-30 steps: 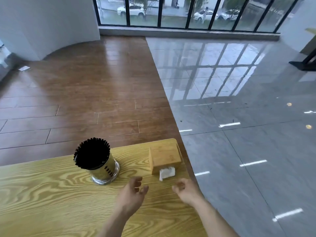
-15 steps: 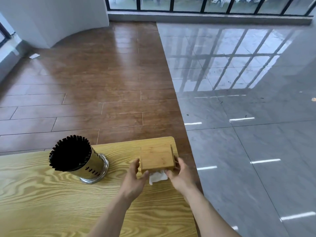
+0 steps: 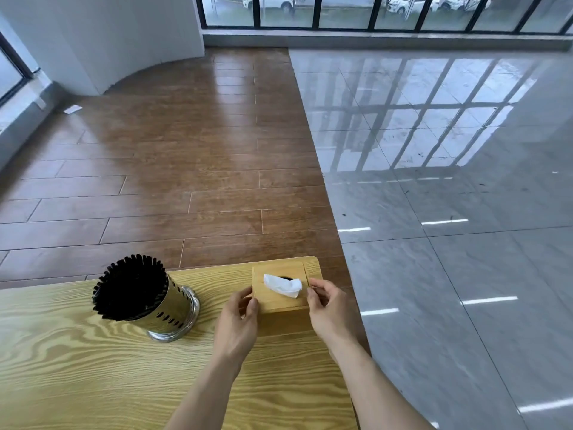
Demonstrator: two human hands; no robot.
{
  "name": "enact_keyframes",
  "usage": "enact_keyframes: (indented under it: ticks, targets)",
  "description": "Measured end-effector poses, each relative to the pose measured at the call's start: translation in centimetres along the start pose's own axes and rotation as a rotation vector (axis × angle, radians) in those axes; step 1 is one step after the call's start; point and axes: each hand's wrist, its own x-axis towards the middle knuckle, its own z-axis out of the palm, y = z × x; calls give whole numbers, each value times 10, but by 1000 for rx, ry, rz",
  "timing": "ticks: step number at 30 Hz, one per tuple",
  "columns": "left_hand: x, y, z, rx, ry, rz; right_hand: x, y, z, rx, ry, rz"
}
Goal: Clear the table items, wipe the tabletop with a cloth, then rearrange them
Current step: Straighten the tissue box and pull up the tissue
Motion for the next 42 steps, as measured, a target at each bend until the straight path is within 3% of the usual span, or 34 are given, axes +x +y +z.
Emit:
enact_keyframes:
  ticks: [27,34,42]
  targets:
    - [9,-29,18,-52,-88,3,4,30,21,50,39,61]
    - [13,-32,18,49,-90,18,3,33,19,64,6,63]
    - [1,-31,-5,315,-86,51,-14,32,-2,-161,-18,79]
